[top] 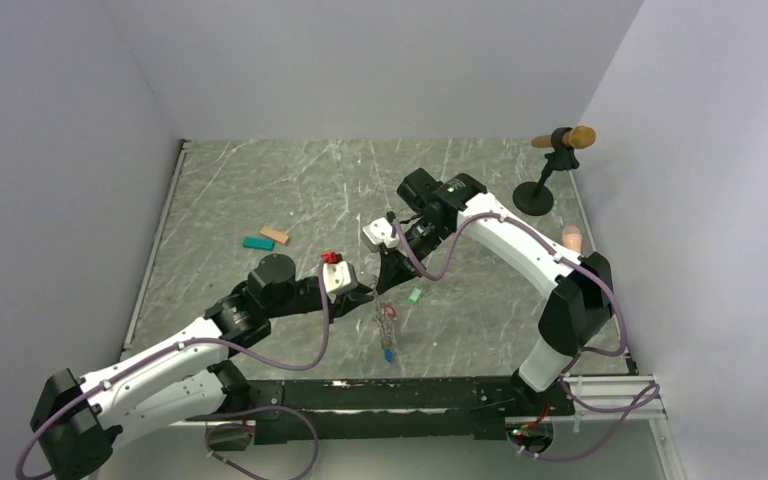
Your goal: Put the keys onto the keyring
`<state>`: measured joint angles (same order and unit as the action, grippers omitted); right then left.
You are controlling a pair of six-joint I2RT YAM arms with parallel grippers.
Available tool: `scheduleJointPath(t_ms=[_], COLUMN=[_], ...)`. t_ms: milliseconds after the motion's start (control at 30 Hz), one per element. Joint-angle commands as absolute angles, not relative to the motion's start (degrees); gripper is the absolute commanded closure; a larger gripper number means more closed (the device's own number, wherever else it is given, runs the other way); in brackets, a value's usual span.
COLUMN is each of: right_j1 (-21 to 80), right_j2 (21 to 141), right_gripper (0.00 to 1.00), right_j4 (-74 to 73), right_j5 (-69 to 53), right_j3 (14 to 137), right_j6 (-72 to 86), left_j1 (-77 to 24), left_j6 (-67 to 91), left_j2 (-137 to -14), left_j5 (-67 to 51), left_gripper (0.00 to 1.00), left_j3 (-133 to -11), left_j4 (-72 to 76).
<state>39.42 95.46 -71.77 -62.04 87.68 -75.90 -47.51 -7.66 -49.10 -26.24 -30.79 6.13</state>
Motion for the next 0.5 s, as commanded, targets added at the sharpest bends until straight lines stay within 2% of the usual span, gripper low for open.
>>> scheduleJointPath(t_ms=[0, 200, 467], right_j1=[39.28, 39.28, 39.28], right_j2=[93.69, 94.1, 94.17], right_gripper=[1.0, 1.0, 1.0], right_j4=[-71.25, -71.24, -70.39], right_j5=[-65.95, -66.27, -66.37], right_j3=[87.72, 87.63, 87.52], right_j6=[-76.73, -76.58, -75.47], left_j1=[-48.09, -48.34, -49.04], left_j6=[-6.67, -5.66, -4.67], left_j2=[-49.31, -49.41, -49.77], left_j5=[-23.04, -22.97, -22.65], left_gripper=[0.79, 0.81, 0.73], left_j3=[-33.4, -33.44, -33.84], left_j4=[9.1, 9.55, 9.84])
